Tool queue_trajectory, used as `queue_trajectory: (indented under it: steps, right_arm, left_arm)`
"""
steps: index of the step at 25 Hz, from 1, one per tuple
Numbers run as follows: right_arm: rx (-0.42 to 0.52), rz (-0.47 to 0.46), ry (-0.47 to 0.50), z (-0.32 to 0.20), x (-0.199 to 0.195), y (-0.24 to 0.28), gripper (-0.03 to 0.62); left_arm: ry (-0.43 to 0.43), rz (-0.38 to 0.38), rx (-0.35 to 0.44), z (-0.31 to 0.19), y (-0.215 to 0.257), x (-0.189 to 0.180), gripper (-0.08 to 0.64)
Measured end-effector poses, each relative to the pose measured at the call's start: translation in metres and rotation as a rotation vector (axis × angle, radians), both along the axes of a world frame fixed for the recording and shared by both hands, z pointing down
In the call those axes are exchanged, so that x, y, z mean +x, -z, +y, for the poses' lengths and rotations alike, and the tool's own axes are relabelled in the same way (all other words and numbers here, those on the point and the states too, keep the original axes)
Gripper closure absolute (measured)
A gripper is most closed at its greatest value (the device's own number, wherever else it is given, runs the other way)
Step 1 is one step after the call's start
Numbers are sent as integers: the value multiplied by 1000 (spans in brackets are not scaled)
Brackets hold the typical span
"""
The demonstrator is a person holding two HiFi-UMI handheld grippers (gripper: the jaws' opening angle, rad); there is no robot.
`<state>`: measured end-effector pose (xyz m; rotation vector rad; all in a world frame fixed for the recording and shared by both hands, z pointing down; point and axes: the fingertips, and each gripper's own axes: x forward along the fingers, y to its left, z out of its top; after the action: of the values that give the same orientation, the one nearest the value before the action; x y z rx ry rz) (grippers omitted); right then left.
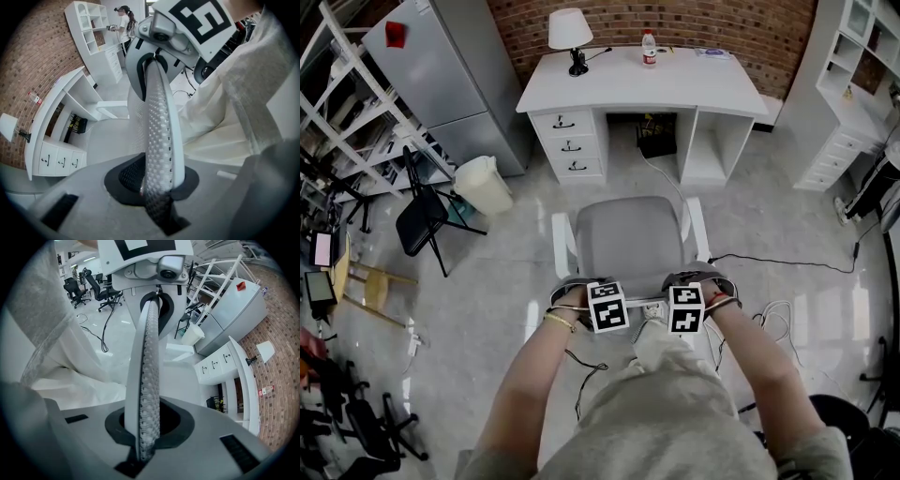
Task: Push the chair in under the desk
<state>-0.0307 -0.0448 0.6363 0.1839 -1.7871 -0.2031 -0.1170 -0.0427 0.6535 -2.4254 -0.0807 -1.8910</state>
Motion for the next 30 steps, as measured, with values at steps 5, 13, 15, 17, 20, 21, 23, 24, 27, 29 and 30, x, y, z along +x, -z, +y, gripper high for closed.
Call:
queue_trajectory:
  steps: [5, 13, 15, 17, 20, 21, 23, 24, 27, 29, 30]
  right_arm:
    - [5, -3, -15, -10, -1, 0, 568]
    - [1, -5, -29, -25, 1, 1, 568]
    - [1, -5, -32, -30, 0, 1, 568]
    - [2, -5, -34, -34, 0, 1, 568]
    - [1, -6, -41, -42, -1, 1, 568]
    - [1, -5, -41, -44, 0, 1, 568]
    - [-1, -5, -39, -47, 2, 2, 568]
    - [-3, -4, -38, -49, 4, 2, 568]
    - [-1, -2, -44, -55, 9, 2, 566]
    - [2, -1, -49, -59, 8, 1, 568]
    - [2, -2, -50, -61, 6, 0, 568]
  left_arm:
    - [-13, -6, 14, -13, -1, -1, 489]
    - [-28, -6, 12, -30, 0, 1, 489]
    - [-32, -7, 14, -35, 0, 0, 489]
    - [-36, -7, 16, -40, 0, 0, 491]
    - [-42, -8, 17, -48, 0, -1, 491]
    - [-43, -8, 17, -50, 0, 0, 491]
    - [-41, -5, 15, -53, 1, 2, 491]
    - [-39, -3, 12, -54, 2, 4, 491]
    - [-41, -2, 8, -59, 2, 9, 491]
    - [-47, -3, 14, -64, 0, 8, 491]
    - [-49, -3, 16, -67, 0, 6, 491]
